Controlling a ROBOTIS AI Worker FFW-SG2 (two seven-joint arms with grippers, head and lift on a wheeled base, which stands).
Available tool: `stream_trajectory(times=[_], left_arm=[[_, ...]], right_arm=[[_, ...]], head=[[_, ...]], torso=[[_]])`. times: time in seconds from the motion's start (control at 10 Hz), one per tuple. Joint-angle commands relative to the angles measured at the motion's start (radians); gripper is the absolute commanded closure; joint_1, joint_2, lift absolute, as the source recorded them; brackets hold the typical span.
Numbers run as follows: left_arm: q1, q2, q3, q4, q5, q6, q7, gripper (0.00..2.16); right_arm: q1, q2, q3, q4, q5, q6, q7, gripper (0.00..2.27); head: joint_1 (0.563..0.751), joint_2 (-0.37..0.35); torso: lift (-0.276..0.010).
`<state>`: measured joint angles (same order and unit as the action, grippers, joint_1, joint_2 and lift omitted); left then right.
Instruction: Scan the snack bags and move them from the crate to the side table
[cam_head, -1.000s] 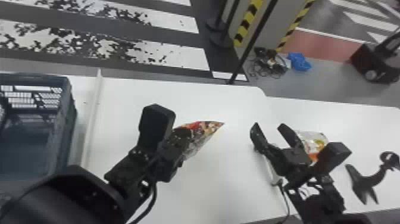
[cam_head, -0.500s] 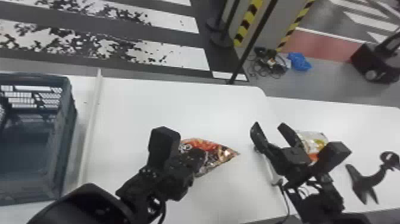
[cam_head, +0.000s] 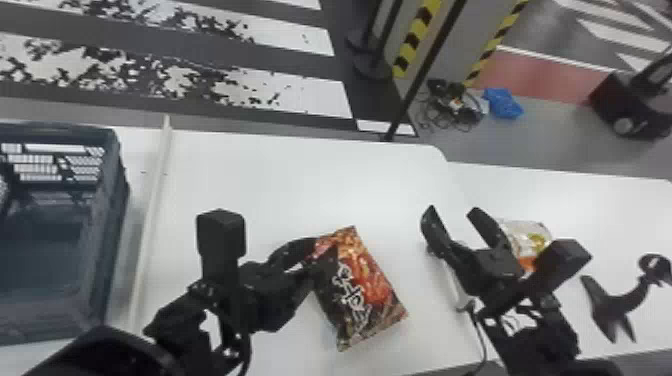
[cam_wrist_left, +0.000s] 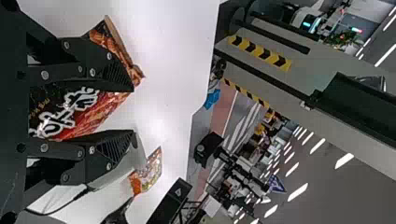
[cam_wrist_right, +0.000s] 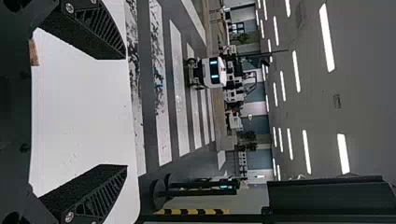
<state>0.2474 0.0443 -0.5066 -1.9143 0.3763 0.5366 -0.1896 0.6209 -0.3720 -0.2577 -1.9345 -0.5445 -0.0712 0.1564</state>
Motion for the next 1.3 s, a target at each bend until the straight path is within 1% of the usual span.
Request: stream_trajectory(times=[0.0, 0.1, 0.2, 0.4, 0.5, 0.7, 0.8, 0.9, 1.0, 1.1, 1.2], left_arm=[[0.030, 0.008, 0.005, -0.066, -0.042, 0.000, 0.018, 0.04], [0.050, 0.017, 0.013, -0.130, -0.074, 0.003, 0.029, 0.04], [0.069, 0.028, 0.026, -0.190, -0.128, 0.012, 0.058, 0.04], [0.121, 0.046, 0.112, -0.278, -0.134, 0.015, 0.061, 0.04], [0.158, 0.060, 0.164, -0.321, -0.148, 0.015, 0.062, 0.03], [0.242, 0.063, 0.296, -0.388, -0.168, 0.003, 0.068, 0.02], [0.288, 0.063, 0.352, -0.416, -0.169, -0.022, 0.078, 0.02], [0.320, 0.063, 0.393, -0.431, -0.169, -0.025, 0.093, 0.02], [0.354, 0.063, 0.425, -0.440, -0.177, -0.086, 0.094, 0.02], [0.371, 0.063, 0.441, -0.451, -0.209, -0.123, 0.096, 0.02], [0.395, 0.063, 0.467, -0.466, -0.211, -0.129, 0.093, 0.02]], right_arm=[[0.006, 0.001, 0.000, -0.008, 0.000, 0.000, 0.002, 0.10], [0.011, 0.001, -0.003, -0.009, 0.000, -0.003, 0.006, 0.10], [0.019, -0.001, -0.009, -0.018, 0.000, -0.003, 0.009, 0.10], [0.029, -0.001, -0.015, -0.023, 0.000, -0.003, 0.018, 0.10], [0.036, 0.001, -0.017, -0.024, 0.000, -0.003, 0.028, 0.10], [0.046, 0.001, -0.012, -0.026, 0.000, -0.006, 0.040, 0.10], [0.054, 0.001, -0.005, -0.027, 0.031, -0.003, 0.072, 0.10], [0.063, 0.005, 0.018, -0.037, 0.090, -0.003, 0.086, 0.10], [0.071, 0.008, 0.032, -0.043, 0.112, 0.000, 0.100, 0.10], [0.079, 0.021, 0.040, -0.041, 0.137, 0.000, 0.115, 0.10], [0.089, 0.031, 0.046, -0.041, 0.153, 0.003, 0.123, 0.10]], head=[[0.695, -0.350], [0.695, -0.350], [0.695, -0.350], [0.695, -0.350], [0.695, -0.350], [0.695, -0.350], [0.695, -0.350], [0.695, -0.350], [0.695, -0.350], [0.695, -0.310], [0.695, -0.269]], torso=[[-0.087], [-0.087], [-0.087], [-0.087], [-0.087], [-0.087], [-0.087], [-0.087], [-0.087], [-0.087], [-0.087]])
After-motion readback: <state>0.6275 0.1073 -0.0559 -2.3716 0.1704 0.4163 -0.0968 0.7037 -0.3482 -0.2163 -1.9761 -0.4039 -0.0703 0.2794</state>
